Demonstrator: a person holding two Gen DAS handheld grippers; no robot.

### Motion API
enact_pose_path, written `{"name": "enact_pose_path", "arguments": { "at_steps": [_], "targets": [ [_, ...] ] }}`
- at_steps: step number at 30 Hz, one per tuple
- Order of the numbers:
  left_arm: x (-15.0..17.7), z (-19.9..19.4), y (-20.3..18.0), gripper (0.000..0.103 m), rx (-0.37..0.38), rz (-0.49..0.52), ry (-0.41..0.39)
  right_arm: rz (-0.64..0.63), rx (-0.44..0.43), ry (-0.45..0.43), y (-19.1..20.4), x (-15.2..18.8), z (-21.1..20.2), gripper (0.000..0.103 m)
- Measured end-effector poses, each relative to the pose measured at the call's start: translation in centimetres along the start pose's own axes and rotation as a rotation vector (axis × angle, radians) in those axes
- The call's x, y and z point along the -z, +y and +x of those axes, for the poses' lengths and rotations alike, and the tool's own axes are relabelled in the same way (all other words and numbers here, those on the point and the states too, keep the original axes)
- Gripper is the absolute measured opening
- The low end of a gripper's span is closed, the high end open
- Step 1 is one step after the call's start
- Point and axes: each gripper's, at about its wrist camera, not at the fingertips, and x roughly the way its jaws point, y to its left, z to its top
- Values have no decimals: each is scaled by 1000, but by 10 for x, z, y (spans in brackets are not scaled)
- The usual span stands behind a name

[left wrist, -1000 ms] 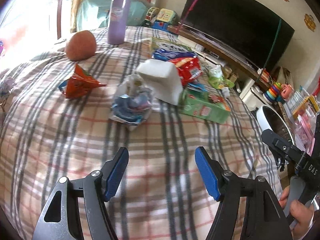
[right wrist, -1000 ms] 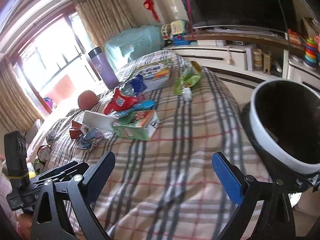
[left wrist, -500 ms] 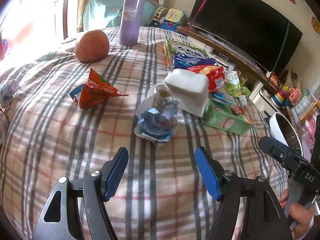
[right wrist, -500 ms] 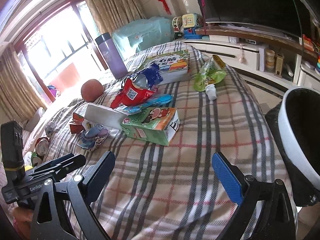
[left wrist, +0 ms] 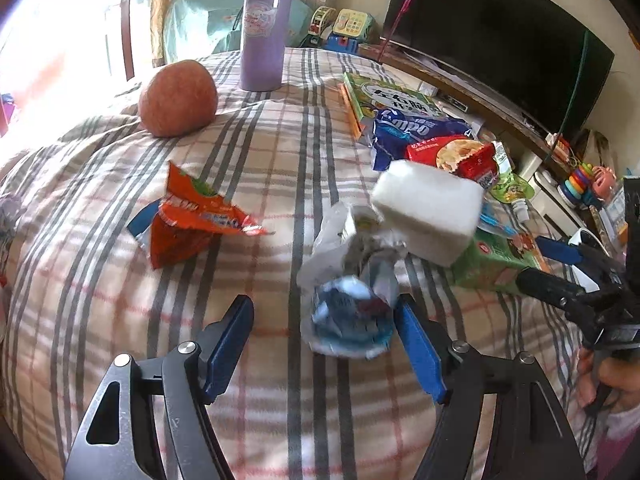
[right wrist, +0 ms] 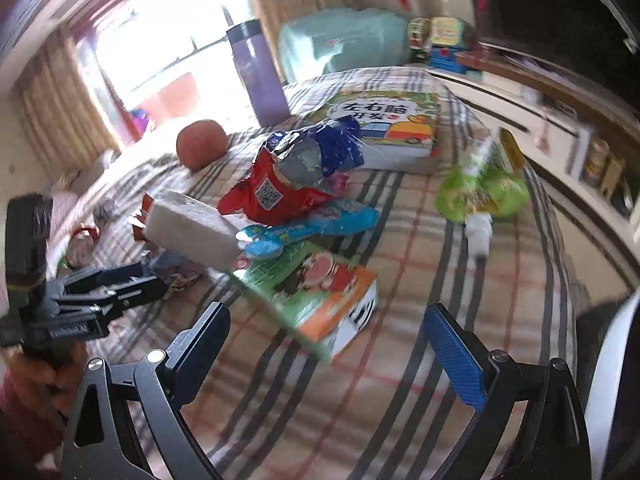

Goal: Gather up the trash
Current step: 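Grasp the crumpled white wrapper with the left tool while the right tool grasps the green milk carton, then carry the wrapper and green carton with both tools over the black bin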

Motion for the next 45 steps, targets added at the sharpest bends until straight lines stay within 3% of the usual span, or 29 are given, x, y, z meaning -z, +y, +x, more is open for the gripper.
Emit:
{"name": "enact_pose_path", "arguments": {
  "at_steps": [5,6,7,8,9,11,22,33,45],
  "targets": [
    [-4,12,-7,68,1,33,-6,-98,-23,40,6,-7,18,98],
    [-3,16,-10,64,2,47,-2,-111,-19,47,8,-7,21,97],
    [-3,17,-11,51,7,53,2,-118,-23,52,10,-7,23,96],
    [-2,17,-13,39,12,62,6,-123,-28,55,12,-6,24,91],
    [-1,18,-15,33,15,71,9,-128,-24,54,14,-4,25,88],
    [0,17,-17,24,25,75,12,-127,-5,61,17,0,26,62],
    [21,-4,-31,22,149,49,40,-24,52,-17,22,32,-21,58],
    [25,-11,-79,22,253,145,51,183,120,-80,-9,75,-72,58],
    [27,-10,-131,22,326,242,60,299,200,-150,-37,107,-123,58]
  ]
}}
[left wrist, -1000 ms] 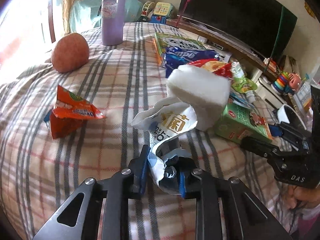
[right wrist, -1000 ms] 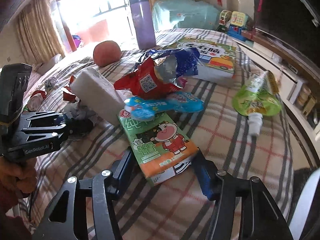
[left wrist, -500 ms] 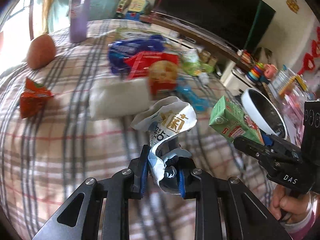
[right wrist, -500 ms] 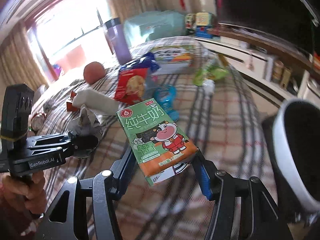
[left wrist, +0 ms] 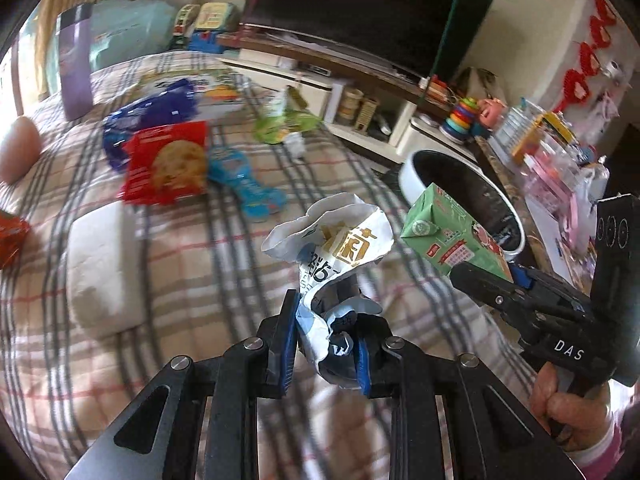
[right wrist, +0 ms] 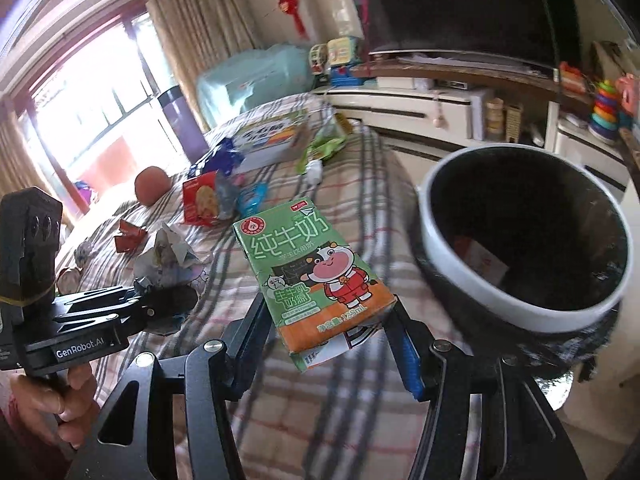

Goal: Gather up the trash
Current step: 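Carry the wrapper and green carton with both tools over the black bin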

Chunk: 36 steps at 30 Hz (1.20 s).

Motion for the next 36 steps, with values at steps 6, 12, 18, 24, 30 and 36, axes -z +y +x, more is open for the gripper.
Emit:
{"name": "enact_pose_path", "arguments": {
  "at_steps": [6,12,18,24,30,36],
  "targets": [
    [-3,9,-18,22,24,31,13,39,35,-29,-24,2,-20,58],
    [-13,22,-39,22,43,69,22,73,80,-61,-45,2,-37,58],
    [-21,34,-57,23,61,102,28,117,119,-77,-67,2,-47,58],
    [-27,47,-74,23,71,125,36,153,141,-87,-83,2,-53,58],
    [-33,54,-82,23,78,143,40,164,152,-95,-92,1,-57,58],
    [-38,61,-91,23,80,158,40,172,158,-96,-98,0,-59,58]
  ]
}}
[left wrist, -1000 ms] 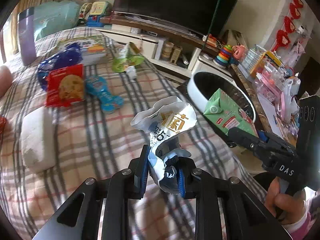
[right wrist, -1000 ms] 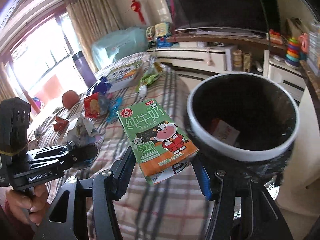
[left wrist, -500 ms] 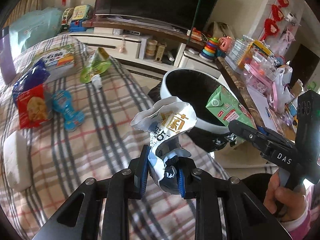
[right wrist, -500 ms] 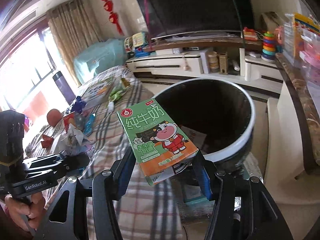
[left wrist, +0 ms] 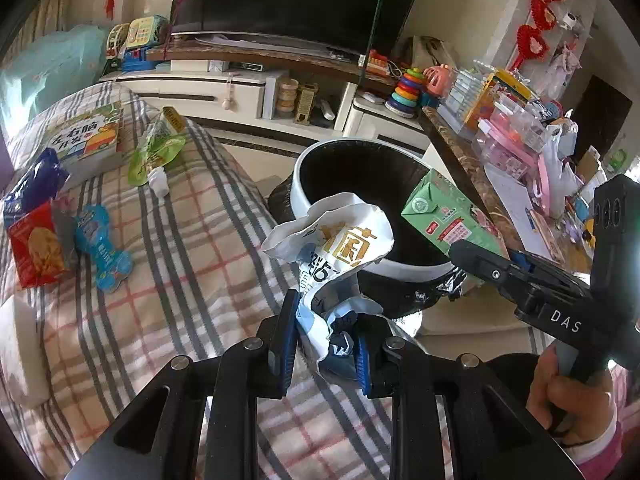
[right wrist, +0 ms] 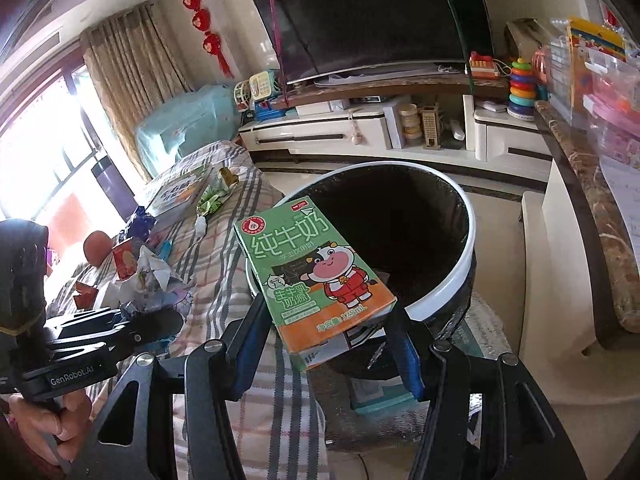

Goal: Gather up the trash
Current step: 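Carry the wrapper and green carton with both tools over the black bin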

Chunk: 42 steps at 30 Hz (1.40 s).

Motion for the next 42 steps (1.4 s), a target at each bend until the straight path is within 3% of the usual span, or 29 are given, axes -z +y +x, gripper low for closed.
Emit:
{"name": "enact_pose_path", "arguments": {
  "at_steps": [20,42],
  "targets": [
    [-24,22,-19,23,17,40,12,19,29,-4,-16,-13,3,58],
    [-66,73,-32,23,14,50,58,2,67,22,-34,-40,20,58]
  ]
}}
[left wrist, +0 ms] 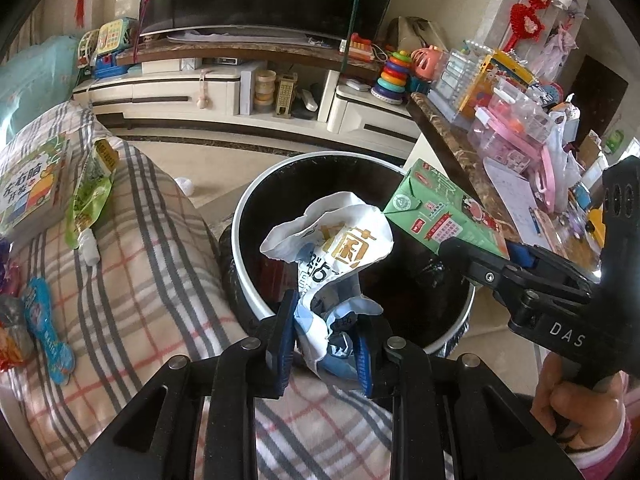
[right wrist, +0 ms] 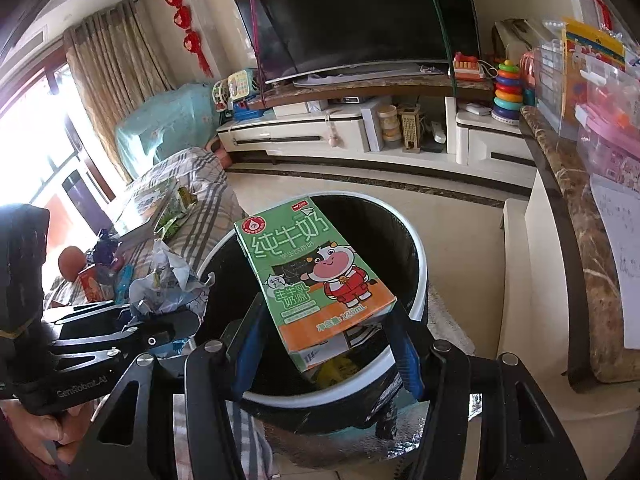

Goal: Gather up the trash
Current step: 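Carry the wrapper and green carton with both tools over the black bin, then open both tools to drop the wrapper and carton into the bin, then move both open tools back toward the trash on the bed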

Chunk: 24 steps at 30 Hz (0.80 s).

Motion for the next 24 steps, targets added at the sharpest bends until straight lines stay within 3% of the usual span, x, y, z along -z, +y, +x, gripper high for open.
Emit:
{"name": "enact_pose_path", "arguments": {
  "at_steps": [3,6,8,10,19,24],
  "targets": [
    [-4,5,-2,24,-5,4,0,-1,4,8,-1,-3,4,58],
    [-8,10,-6,30,-14,10,1,-2,5,20,-3,-4,9,58],
    [-8,12,-7,53,-27,8,-1,3,-2,29,-4,-5,12,58],
    [-8,11,-7,61,-36,6,-8,8,-13,44,-6,-6,17,59],
    [15,-1,5,64,-38,-24,-6,46,-42,33,-10,-3,11,74],
    [36,-23,17,64,-51,-61,-31,49,-56,19,0,1,3,76]
  ]
}}
